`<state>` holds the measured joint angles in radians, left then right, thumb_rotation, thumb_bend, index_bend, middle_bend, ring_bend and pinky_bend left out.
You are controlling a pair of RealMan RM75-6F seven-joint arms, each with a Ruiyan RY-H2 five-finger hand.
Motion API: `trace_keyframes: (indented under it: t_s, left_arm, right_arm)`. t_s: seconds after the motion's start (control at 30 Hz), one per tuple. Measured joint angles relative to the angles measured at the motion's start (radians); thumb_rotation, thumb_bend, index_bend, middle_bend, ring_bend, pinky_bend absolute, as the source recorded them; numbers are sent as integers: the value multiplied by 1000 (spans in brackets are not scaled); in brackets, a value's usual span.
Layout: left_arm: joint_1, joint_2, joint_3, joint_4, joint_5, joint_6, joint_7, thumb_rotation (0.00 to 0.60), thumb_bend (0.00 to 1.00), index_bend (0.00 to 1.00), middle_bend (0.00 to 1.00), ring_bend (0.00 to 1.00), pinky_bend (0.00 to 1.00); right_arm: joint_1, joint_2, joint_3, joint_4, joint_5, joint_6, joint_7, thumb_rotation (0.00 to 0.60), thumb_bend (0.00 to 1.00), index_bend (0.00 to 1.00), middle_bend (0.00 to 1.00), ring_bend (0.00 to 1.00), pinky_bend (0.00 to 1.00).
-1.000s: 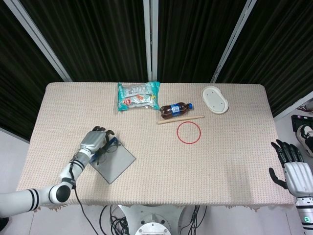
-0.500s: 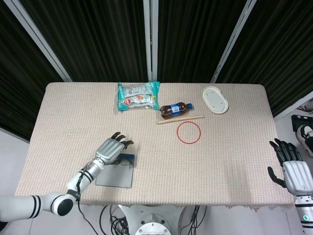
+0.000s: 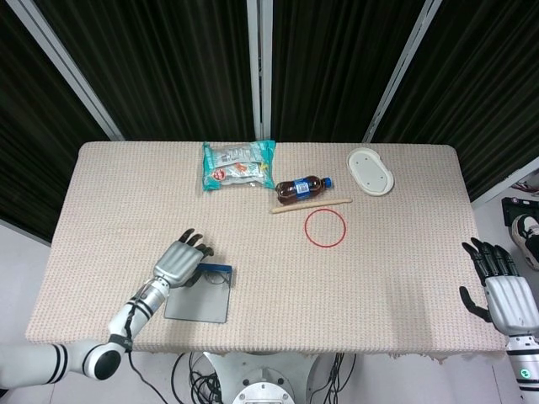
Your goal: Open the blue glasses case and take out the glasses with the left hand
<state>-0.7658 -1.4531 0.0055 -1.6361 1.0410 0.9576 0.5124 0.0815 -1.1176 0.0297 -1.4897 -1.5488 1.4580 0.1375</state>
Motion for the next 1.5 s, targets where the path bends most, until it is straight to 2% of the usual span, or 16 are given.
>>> trace_keyframes:
  t_s: [0.33,1.03,1.23,1.5]
  left_arm:
    - [9,-7,-12,10,-24,-10,-2,600,406,380,343,125,0]
    - [6,-5,-26,16,-46,-39,-9,600,434,451,395,154,0]
    - [5,-6,-28,20,-40,-42,-14,600,508,475,408,162,0]
    - [16,-36,-43,57,25,-6,-65,600,510,512,430,182,0]
  right_arm:
    - [1,21,28,-15,6,37,-7,600,360,0,51,0,0]
    - [-3,22,16,-20,13,21,-7,600,360,0,51,0,0]
    - [-3,22,16,-19,15,17,-6,600,360,0,51,0,0]
    - [-6,21,18,-12,26,17,0,600,361,0,51,0,0]
